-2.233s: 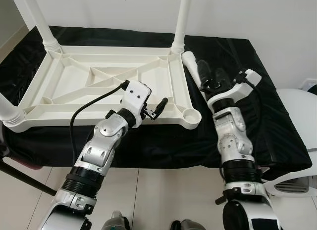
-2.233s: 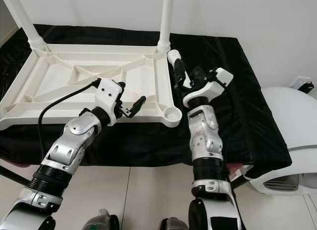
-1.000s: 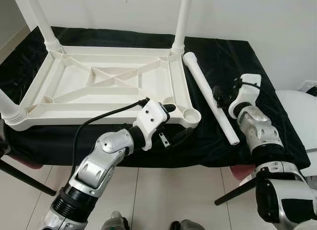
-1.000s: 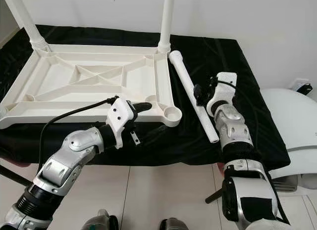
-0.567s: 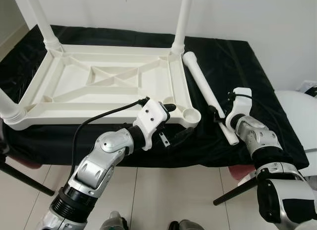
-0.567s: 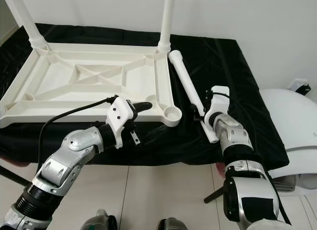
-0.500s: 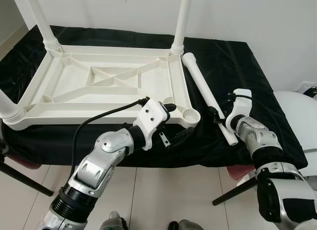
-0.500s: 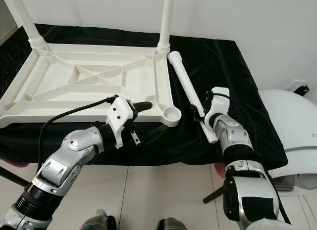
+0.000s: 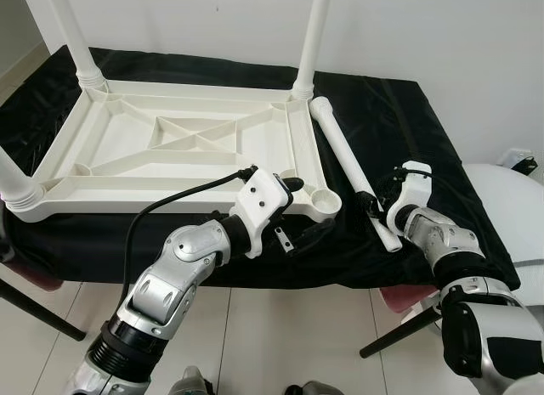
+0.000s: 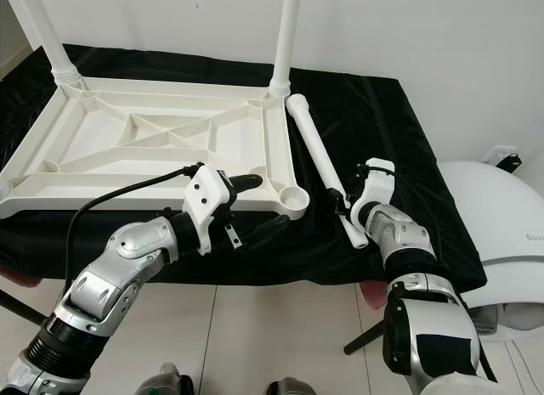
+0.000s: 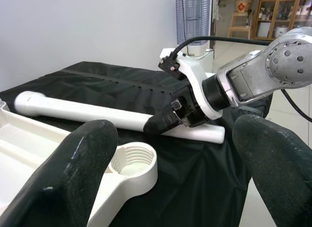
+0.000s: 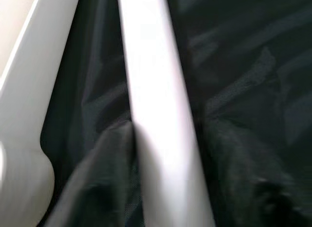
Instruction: Building children table
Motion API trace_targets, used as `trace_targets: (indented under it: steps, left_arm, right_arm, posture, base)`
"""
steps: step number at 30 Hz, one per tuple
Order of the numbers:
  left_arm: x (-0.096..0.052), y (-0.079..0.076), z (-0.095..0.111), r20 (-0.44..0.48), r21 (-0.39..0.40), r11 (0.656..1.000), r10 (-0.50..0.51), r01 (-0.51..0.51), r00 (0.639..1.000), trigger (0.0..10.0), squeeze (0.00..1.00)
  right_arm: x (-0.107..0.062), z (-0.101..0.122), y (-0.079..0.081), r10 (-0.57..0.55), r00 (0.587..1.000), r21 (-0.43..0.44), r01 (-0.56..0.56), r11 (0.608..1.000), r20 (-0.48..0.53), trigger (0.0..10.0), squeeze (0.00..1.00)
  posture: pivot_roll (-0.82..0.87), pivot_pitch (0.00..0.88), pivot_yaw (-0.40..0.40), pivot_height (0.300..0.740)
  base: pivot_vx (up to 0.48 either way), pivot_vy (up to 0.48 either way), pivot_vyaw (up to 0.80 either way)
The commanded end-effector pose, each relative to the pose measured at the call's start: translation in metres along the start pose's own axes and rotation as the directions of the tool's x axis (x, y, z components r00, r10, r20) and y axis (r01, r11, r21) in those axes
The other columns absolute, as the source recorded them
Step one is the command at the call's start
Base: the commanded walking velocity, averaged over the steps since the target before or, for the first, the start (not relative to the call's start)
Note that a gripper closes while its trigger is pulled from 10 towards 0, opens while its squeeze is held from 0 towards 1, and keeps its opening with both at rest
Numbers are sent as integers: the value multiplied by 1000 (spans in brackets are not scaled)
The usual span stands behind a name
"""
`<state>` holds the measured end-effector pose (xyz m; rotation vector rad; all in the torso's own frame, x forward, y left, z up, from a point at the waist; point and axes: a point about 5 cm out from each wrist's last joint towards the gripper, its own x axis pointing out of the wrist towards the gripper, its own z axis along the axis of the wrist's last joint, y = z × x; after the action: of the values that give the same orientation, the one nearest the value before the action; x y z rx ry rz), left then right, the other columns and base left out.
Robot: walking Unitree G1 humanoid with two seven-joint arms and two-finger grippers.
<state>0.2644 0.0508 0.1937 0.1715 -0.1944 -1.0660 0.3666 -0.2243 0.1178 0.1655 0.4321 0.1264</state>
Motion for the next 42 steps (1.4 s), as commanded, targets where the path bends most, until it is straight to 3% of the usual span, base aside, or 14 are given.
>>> trace_targets:
  steps: [1, 13, 17, 18, 19, 21, 22, 23, 24, 32, 37, 40, 42]
  left_arm:
    - [1, -5, 6, 13, 8, 998, -57, 57, 998, 10000, 0]
    - [-2, -18, -5, -46, 0, 991, -130, 131, 990, 10000, 0]
    - [-5, -17, -4, -46, -12, 991, -134, 133, 990, 10000, 0]
    - [-6, -15, -3, -40, -26, 991, -129, 128, 991, 10000, 0]
    - [-6, -13, -2, -35, -37, 992, -125, 124, 992, 10000, 0]
    - [-7, -11, -2, -31, -48, 992, -121, 120, 992, 10000, 0]
    - [-7, -10, -1, -29, -56, 991, -121, 119, 992, 10000, 0]
    - [-7, -10, -1, -29, -56, 991, -121, 119, 992, 10000, 0]
    - [-8, -9, -1, -25, -64, 991, -123, 121, 992, 10000, 0]
    - [-11, 10, 5, 10, -126, 988, -87, 88, 996, 10000, 0]
    - [-14, 22, 11, 31, -154, 986, -62, 66, 998, 10000, 0]
    - [-15, 40, 18, 35, -160, 987, -25, 31, 999, 10000, 0]
    - [-15, 45, 19, 29, -158, 987, -16, 20, 999, 10000, 0]
  right_arm:
    - [0, -33, -5, -24, 990, 47, 31, 998, -137, 0, 0]
    - [-1, -34, -9, -47, 989, 108, 63, 992, -143, 0, 0]
    - [0, -28, -9, -66, 997, 126, 70, 990, -35, 39, 0]
    - [-1, -24, -9, -65, 998, 137, 61, 989, 23, 2941, 0]
    - [-1, -20, -9, -64, 996, 157, 54, 986, 61, 2235, 0]
    - [-1, -16, -9, -63, 993, 173, 45, 984, 96, 2627, 0]
    - [-2, -13, -8, -60, 990, 184, 36, 982, 129, 5373, 0]
    - [-2, -13, -8, -60, 990, 184, 36, 982, 129, 5373, 0]
    - [-2, -9, -8, -56, 986, 194, 25, 981, 155, 10000, 0]
    - [-6, 20, -1, -1, 933, 208, -79, 975, 360, 10000, 0]
    - [-8, 32, 8, 66, 900, 167, -151, 974, 430, 10000, 0]
    - [-13, 48, 21, 172, 840, 80, -246, 966, 514, 10000, 0]
    - [-14, 52, 24, 201, 822, 56, -272, 961, 532, 10000, 0]
  posture:
    - [-6, 68, -51, 740]
    - [0, 73, -42, 740]
    - [6, 70, -35, 740]
    - [8, 69, -33, 740]
    - [8, 65, -31, 740]
    - [8, 64, -31, 740]
    - [9, 60, -30, 740]
    - [9, 60, -30, 740]
    - [10, 56, -29, 740]
    - [16, 37, -27, 740]
    - [21, 33, -29, 740]
    - [28, 36, -30, 740]
    - [28, 36, -30, 740]
  base:
    - [0, 0, 0]
    - [0, 0, 0]
    - [0, 0, 0]
    - [0, 0, 0]
    - [0, 0, 0]
    - [0, 0, 0]
    - [0, 0, 0]
    - [0, 0, 0]
    - [0, 0, 0]
    - [0, 0, 0]
    - [0, 0, 0]
    - [0, 0, 0]
    - [0, 0, 0]
